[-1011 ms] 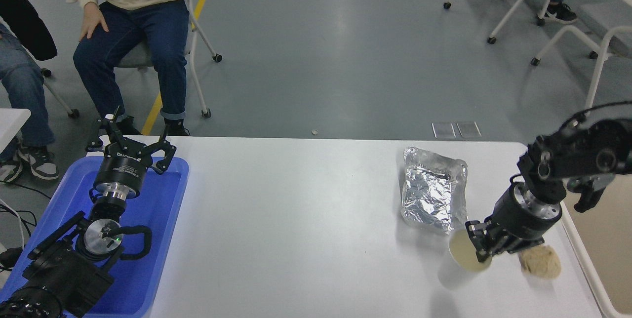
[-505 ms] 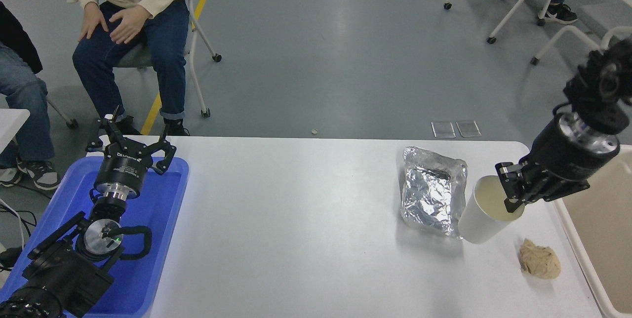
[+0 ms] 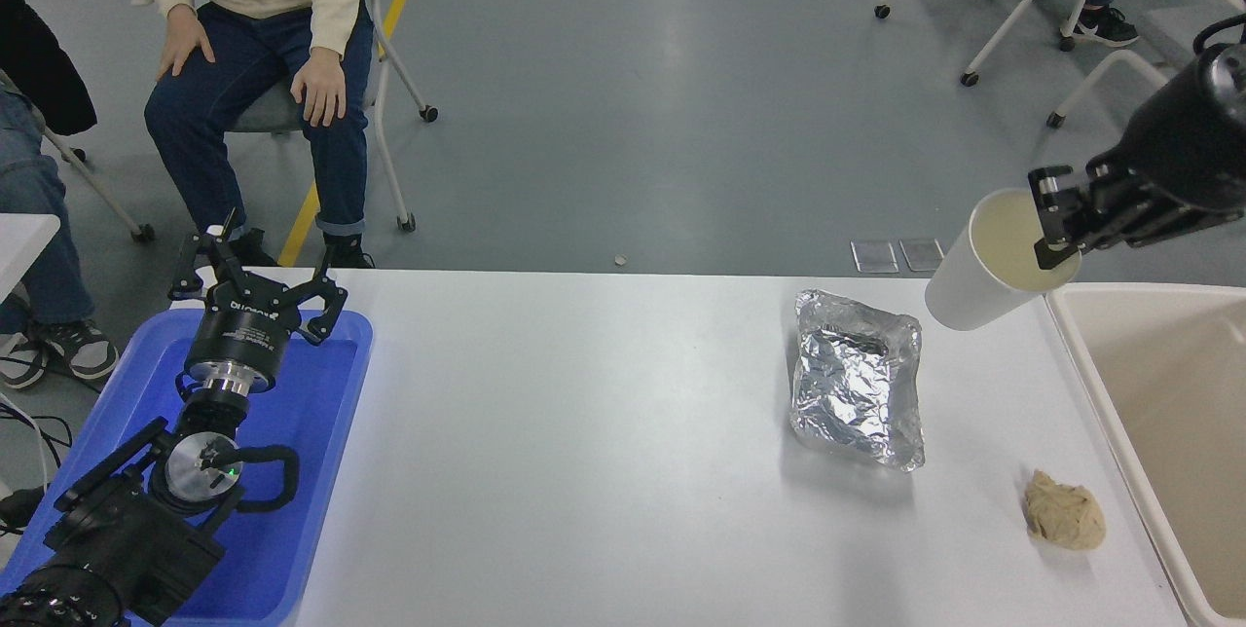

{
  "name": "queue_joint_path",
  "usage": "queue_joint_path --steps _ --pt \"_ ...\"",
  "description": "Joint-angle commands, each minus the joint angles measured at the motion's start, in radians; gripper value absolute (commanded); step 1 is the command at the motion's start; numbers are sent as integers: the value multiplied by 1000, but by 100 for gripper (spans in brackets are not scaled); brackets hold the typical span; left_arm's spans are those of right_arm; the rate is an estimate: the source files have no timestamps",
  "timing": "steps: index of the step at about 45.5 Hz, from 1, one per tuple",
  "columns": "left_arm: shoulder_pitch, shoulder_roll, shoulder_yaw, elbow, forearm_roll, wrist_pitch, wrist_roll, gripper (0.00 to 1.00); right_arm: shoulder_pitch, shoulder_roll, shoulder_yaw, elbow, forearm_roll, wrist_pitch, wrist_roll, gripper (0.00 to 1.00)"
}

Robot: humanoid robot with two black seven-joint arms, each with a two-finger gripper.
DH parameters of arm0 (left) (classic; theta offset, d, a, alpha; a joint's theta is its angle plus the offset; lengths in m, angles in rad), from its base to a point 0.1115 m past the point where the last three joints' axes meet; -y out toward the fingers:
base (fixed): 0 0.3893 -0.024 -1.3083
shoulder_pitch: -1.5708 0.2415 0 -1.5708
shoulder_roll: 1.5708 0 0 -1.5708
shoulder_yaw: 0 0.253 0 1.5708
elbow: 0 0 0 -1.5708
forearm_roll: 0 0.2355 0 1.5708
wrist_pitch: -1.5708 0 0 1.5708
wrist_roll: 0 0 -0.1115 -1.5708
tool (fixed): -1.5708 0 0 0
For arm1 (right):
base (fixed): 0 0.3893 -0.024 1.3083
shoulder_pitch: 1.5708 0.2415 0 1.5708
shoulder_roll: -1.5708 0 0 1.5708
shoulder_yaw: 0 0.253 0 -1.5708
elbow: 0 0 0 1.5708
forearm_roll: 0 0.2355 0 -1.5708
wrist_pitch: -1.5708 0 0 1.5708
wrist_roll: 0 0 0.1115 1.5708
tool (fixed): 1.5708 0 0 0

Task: Pick up paper cup place in dustbin

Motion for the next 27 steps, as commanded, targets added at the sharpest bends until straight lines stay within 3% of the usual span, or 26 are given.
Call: queue_joint_path --steps 1,21,27 --pt "0 0 0 0 0 -1 0 100 26 6 -57 -5 0 1 0 0" --pt "2 0 0 0 0 1 0 100 -63 -98 -296 -32 -20 1 -2 0" --pt "2 0 0 0 0 1 0 100 -127 -213 -304 -98 -24 1 -5 0"
